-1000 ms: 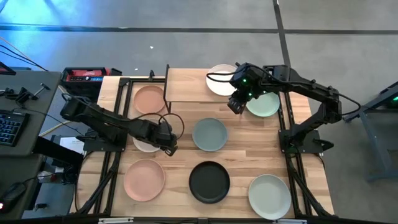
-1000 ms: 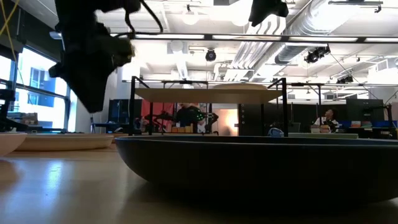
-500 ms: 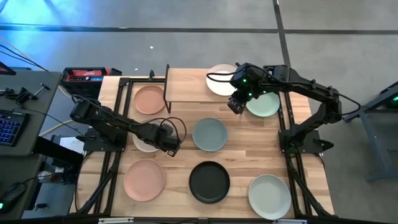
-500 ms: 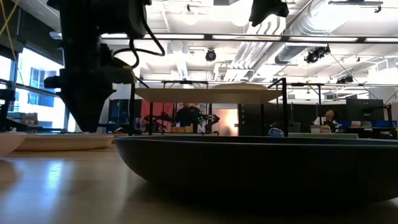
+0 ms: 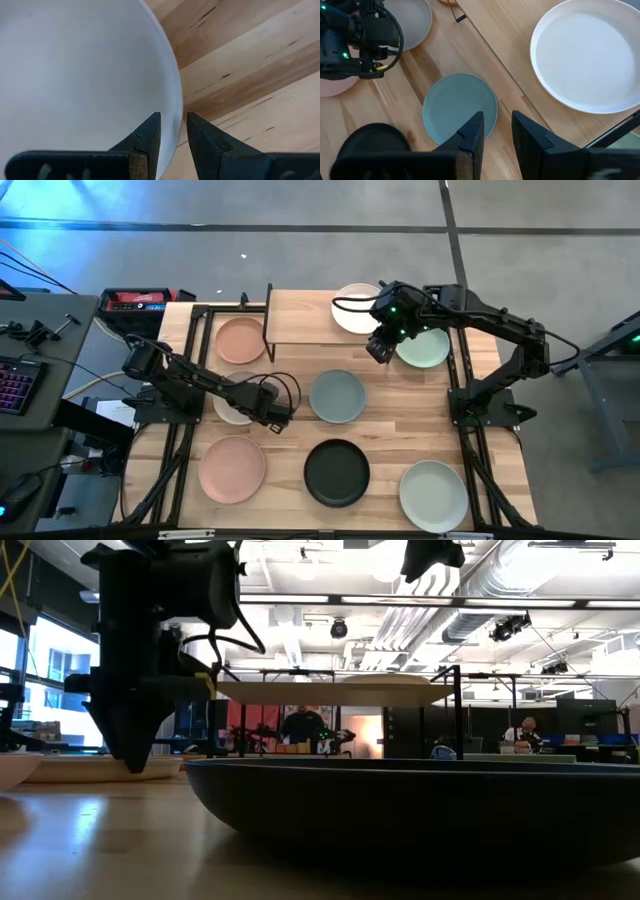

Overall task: Place and stack plates onto a shelf
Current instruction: Stack the light brown plate on top of the other white plate on the shelf

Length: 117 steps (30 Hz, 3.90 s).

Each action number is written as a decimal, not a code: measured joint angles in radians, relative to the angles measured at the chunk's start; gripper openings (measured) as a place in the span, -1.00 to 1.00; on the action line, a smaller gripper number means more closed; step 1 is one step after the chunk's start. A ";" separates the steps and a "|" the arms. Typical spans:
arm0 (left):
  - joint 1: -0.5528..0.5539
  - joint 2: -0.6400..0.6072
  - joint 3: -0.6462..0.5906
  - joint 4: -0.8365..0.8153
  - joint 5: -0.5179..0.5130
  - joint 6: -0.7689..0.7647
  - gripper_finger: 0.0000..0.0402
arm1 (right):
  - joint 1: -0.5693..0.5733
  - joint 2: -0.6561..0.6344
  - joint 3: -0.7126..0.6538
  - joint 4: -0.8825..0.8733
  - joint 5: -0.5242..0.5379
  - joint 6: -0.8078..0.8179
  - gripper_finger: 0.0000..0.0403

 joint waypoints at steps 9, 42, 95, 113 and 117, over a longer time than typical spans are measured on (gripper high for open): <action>0.000 0.035 0.000 -0.006 0.016 0.025 -0.75 | 0.000 0.000 0.000 0.000 0.000 -0.001 -0.61; -0.170 0.036 0.290 -0.304 0.008 0.390 -1.00 | 0.000 0.000 0.000 0.000 0.000 0.044 -0.61; -0.366 0.036 0.718 -0.526 -0.414 1.589 -1.00 | 0.538 0.128 0.000 0.048 0.172 0.940 -0.60; -0.367 0.036 0.718 -0.484 -0.419 1.652 -1.00 | 0.486 0.169 0.000 0.166 0.270 0.907 -0.25; -0.367 0.036 0.718 -0.465 -0.426 1.667 -1.00 | 0.463 0.169 0.000 0.174 0.257 0.883 -0.25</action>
